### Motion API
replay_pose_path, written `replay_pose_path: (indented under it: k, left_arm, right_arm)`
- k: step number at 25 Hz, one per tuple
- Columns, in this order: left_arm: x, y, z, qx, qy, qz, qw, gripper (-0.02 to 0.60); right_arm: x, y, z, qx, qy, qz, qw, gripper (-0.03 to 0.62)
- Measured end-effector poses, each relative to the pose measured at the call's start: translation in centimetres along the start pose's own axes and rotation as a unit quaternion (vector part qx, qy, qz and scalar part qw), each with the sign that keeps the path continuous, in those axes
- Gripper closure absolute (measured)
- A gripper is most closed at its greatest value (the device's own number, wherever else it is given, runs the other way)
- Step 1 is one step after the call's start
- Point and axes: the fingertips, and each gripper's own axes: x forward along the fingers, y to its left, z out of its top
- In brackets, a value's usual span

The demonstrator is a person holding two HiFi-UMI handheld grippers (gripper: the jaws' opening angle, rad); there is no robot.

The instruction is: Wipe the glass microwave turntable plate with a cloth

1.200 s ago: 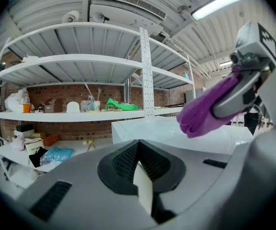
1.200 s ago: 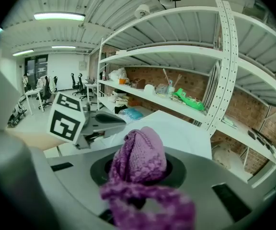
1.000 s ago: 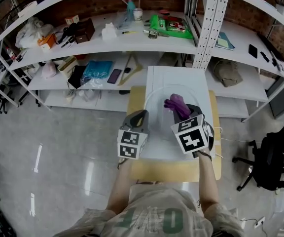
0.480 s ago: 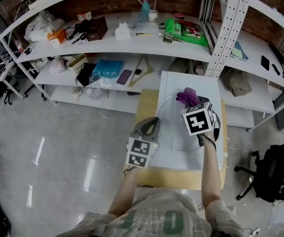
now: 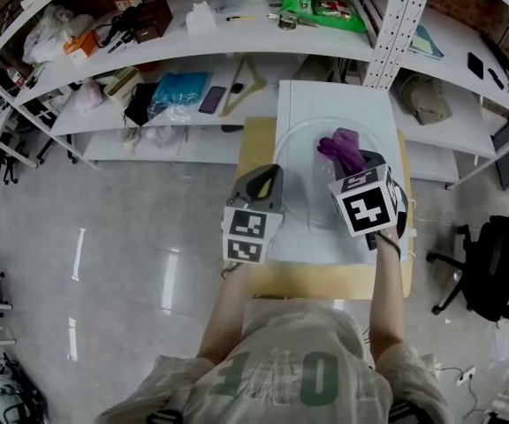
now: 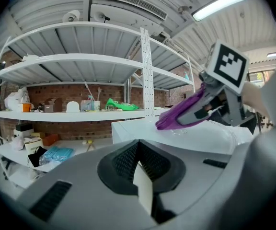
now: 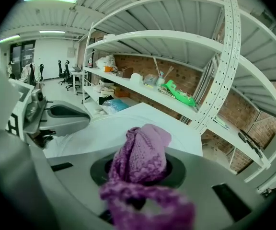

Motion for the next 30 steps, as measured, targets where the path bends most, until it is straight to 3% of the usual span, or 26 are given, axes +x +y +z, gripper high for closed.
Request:
replay_pose_path:
  k: [12,30]
  left_arm:
    - [-0.2,-0.4,-0.5,0.013,0.015,0.008,0.9998,0.58]
    - [-0.6,-0.3,-0.8,0.008,0.022,0.019,0.9995,0.58]
  right_arm:
    - [-7.3,4.7,-5.9,0.018,-0.003,0.024,1.0,0.54]
    - [-11.4,7.0,-7.6,0.005,-0.003,0.043,0.999,0.54]
